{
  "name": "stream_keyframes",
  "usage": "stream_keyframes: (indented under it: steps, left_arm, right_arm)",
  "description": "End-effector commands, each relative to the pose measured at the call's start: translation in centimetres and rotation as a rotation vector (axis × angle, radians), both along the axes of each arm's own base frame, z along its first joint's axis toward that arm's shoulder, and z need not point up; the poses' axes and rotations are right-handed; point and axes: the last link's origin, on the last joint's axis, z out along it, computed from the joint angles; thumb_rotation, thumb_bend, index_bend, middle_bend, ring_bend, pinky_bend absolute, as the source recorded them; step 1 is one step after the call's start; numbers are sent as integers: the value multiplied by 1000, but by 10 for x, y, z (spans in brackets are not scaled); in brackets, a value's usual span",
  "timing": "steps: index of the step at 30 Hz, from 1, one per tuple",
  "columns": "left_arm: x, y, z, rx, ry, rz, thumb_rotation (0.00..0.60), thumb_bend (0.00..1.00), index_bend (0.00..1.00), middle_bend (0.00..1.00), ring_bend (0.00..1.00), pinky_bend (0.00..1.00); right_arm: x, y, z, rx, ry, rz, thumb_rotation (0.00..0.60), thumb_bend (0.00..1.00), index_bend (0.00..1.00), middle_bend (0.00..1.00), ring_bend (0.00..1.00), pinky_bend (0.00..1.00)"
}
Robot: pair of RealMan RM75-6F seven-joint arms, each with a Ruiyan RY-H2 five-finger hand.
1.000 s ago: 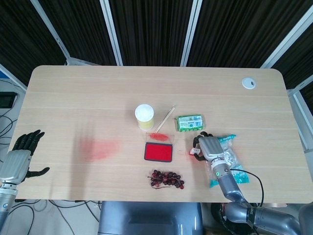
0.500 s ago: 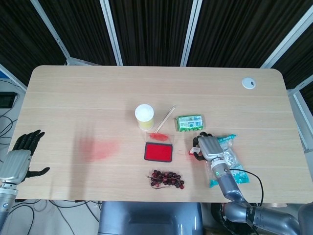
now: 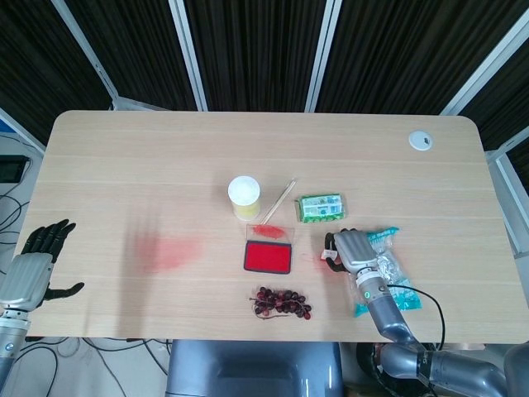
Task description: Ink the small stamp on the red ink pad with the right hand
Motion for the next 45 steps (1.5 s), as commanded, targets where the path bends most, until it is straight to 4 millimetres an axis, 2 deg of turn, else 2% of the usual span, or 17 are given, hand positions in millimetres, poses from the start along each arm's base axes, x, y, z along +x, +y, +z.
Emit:
stream_keyframes:
  steps: [1, 7, 13, 21, 27, 45]
  left_arm:
    - [0, 0, 0, 0, 0, 0, 600, 46, 0, 0, 0, 0]
    - [0, 0, 0, 0, -1, 1, 600, 46, 0, 0, 0, 0]
    - [0, 0, 0, -1, -1, 0, 600, 46, 0, 0, 0, 0]
    - [0, 0, 0, -1, -1, 0, 600, 46, 0, 0, 0, 0]
    - [0, 0, 0, -2, -2, 1, 600, 46, 0, 0, 0, 0]
    - [0, 0, 0, -6, -9, 6, 600, 46, 0, 0, 0, 0]
  right_arm:
    - [0, 1, 1, 2, -4, 5, 600, 637, 716, 582, 418, 396]
    - [6, 2, 3, 10, -29, 29, 600, 641, 732, 597, 434, 427]
    - [22, 5, 8, 16, -82, 91, 600, 641, 748, 611, 449, 442]
    - [44, 6, 13, 17, -162, 191, 600, 640, 760, 624, 474, 515]
    - [49, 1, 6, 23, -171, 211, 600, 641, 767, 626, 487, 559]
    - [73, -3, -26, 65, -180, 260, 600, 641, 775, 628, 488, 559]
